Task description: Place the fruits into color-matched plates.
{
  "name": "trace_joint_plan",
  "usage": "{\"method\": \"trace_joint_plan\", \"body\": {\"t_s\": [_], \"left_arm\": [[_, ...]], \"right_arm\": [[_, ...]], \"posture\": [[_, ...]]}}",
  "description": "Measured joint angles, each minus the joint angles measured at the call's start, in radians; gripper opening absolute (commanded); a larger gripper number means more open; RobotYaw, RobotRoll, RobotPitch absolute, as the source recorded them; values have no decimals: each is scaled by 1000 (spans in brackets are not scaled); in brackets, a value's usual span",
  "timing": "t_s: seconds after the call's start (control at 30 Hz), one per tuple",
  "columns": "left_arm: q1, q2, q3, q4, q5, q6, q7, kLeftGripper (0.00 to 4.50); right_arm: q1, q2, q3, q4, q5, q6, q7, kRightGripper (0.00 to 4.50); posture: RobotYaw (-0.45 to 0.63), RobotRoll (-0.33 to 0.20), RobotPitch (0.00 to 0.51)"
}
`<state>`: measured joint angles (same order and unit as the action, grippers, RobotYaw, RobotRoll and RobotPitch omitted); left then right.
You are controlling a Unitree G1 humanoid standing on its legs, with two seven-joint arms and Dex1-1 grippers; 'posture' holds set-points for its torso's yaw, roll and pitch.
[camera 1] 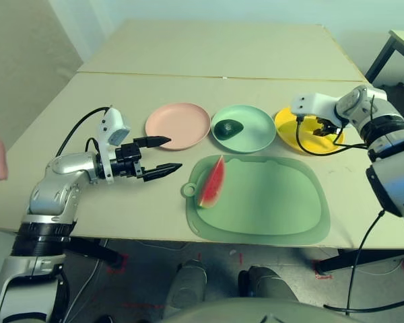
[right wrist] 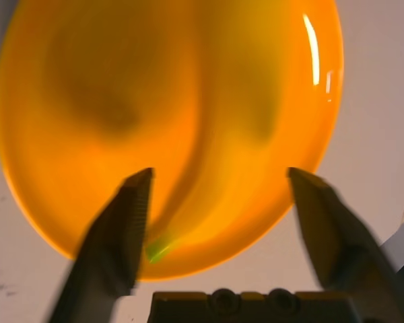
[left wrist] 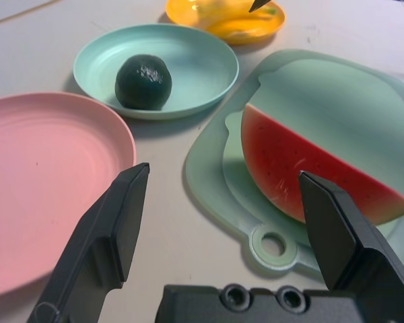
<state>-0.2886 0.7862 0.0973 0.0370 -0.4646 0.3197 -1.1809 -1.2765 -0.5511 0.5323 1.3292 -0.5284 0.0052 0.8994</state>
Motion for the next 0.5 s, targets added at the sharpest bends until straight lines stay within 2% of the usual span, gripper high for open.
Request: {"method": "trace_joint_plan", "body": {"t_s": [0.27,0.4,0.5], "left_arm": [[-10,11,-6,2,2,-3,-19,4500],[-14,11,-8,9,23,-27,-33,4500],[-18,13,-13,32,35,-48,-49,4500]], "right_arm": [[1,-15,-77,-25,42,-1,-8,4488],[12,-64,-189,-117,143,34,71,4488],[155,-141,-308,-348,284,75,220,4488]], "posture": [[151,0,85],[130,0,81],[104,0,79]]}}
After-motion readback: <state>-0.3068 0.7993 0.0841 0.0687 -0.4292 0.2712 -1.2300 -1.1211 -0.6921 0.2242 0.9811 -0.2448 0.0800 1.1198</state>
